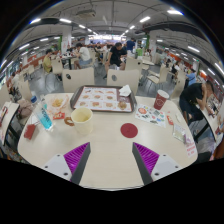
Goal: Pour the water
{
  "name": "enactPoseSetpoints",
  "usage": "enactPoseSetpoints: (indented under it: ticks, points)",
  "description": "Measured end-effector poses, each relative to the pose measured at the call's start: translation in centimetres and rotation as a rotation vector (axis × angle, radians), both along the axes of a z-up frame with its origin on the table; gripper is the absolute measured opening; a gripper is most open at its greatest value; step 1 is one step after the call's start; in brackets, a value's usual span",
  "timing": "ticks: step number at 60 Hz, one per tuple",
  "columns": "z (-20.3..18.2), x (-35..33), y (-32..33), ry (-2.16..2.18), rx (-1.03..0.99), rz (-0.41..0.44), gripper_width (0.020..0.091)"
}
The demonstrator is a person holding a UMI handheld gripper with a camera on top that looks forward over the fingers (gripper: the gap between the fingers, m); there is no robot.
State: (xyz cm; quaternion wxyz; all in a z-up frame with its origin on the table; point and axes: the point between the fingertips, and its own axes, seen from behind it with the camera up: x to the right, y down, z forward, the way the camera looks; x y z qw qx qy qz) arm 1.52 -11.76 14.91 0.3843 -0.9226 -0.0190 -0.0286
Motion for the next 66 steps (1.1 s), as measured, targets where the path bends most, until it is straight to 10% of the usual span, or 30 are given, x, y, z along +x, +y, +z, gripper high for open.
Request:
enactPoseSetpoints:
  ticks: [38, 66]
  points:
    - [-5.4, -21.7, 0.0, 0.050, -0.024, -0.006, 0.0851]
    - [-6.6, -36.2, 15.5, 0.140, 0.315, 0.074, 0.0823]
